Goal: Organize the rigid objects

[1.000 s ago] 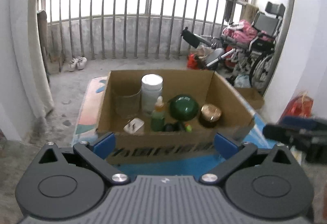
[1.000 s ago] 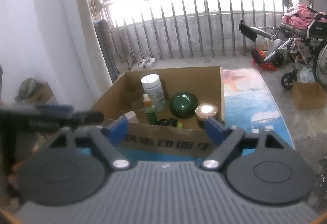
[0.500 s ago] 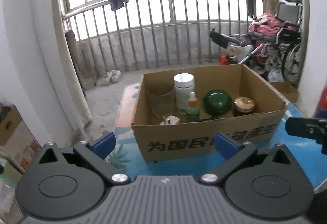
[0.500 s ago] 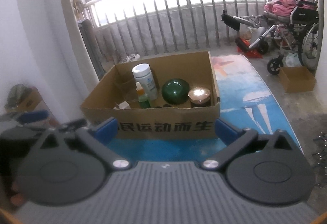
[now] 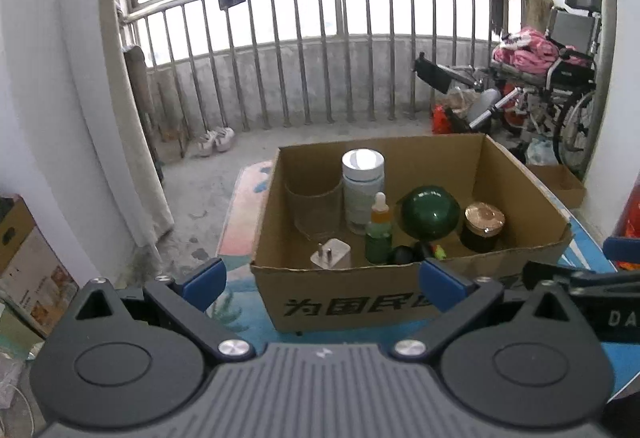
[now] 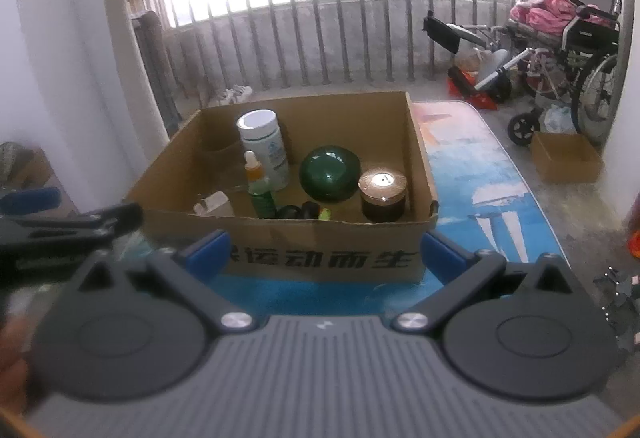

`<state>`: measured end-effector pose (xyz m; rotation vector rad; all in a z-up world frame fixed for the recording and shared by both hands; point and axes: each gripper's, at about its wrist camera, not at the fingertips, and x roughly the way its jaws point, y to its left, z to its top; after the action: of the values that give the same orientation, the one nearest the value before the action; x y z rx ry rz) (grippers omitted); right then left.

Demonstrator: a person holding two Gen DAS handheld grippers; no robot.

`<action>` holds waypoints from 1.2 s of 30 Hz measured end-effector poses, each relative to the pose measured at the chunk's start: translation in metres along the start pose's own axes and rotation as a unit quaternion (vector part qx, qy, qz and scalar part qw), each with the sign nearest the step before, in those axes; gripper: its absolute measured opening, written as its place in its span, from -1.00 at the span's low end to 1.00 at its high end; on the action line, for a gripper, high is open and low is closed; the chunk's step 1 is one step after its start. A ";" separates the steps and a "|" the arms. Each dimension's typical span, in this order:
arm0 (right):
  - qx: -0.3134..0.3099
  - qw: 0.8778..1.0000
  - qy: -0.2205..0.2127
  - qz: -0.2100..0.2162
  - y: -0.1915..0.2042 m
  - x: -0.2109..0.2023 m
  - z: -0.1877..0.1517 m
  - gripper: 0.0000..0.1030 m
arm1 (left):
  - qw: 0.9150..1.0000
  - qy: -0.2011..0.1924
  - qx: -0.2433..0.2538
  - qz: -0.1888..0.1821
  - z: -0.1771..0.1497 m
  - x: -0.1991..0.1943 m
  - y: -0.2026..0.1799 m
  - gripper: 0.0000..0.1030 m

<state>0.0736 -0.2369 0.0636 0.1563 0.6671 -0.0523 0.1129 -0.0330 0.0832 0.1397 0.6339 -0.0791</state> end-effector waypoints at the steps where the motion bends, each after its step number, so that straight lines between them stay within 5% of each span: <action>1: 0.001 1.000 0.002 -0.001 -0.001 0.002 0.000 0.98 | 1.000 0.004 0.000 -0.003 0.000 0.003 -0.002 1.00; 36: 0.004 1.000 0.011 -0.008 0.001 0.015 0.003 0.98 | 0.999 0.030 -0.015 -0.014 0.000 0.017 -0.002 1.00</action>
<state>0.0873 -0.2369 0.0571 0.1595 0.6901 -0.0678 0.1267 -0.0352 0.0726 0.1045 0.6959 -0.0919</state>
